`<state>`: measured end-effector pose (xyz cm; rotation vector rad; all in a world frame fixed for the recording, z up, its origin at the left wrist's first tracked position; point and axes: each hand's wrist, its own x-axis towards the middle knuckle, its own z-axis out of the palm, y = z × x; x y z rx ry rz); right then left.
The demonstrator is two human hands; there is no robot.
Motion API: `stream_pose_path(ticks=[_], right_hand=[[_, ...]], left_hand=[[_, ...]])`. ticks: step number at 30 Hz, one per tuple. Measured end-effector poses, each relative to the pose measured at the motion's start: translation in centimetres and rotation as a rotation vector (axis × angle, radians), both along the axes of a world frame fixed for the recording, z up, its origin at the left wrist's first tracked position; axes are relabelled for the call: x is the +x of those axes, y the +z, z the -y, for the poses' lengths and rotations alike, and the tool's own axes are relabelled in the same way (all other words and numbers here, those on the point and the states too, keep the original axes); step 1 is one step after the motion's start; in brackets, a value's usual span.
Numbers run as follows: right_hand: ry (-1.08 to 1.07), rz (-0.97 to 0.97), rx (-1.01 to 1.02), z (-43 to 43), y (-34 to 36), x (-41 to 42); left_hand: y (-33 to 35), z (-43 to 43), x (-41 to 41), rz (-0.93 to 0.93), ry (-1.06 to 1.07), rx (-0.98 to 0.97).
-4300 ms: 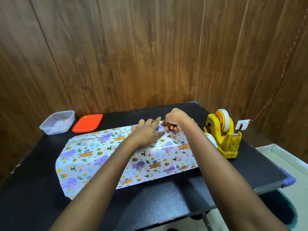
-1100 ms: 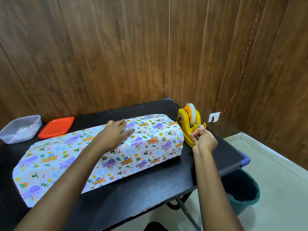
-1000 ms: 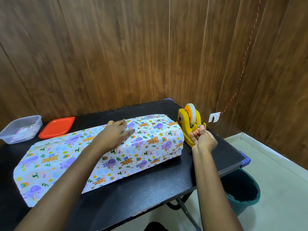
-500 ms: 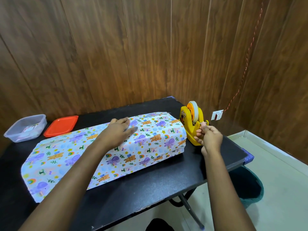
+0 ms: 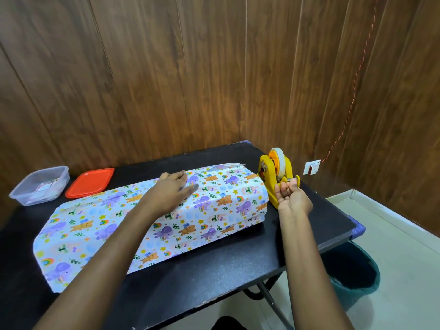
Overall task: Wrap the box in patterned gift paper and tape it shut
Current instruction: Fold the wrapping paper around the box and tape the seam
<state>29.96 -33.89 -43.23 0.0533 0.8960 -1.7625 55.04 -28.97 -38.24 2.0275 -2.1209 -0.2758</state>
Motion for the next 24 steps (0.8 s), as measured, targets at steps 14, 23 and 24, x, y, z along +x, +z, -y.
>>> stream_pose_path(ticks=[14,23,24], right_hand=[[-0.043,-0.461,0.030,0.8,-3.1,-0.1],[-0.162,-0.730,0.048,1.5,-3.7,-0.3],[-0.163,-0.688,0.030,1.6,-3.7,-0.4]], left_hand=[[0.0,0.0,0.0,0.019,-0.006,0.000],[0.0,0.1,0.0,0.027,-0.008,-0.005],[0.0,0.1,0.0,0.026,-0.010,-0.007]])
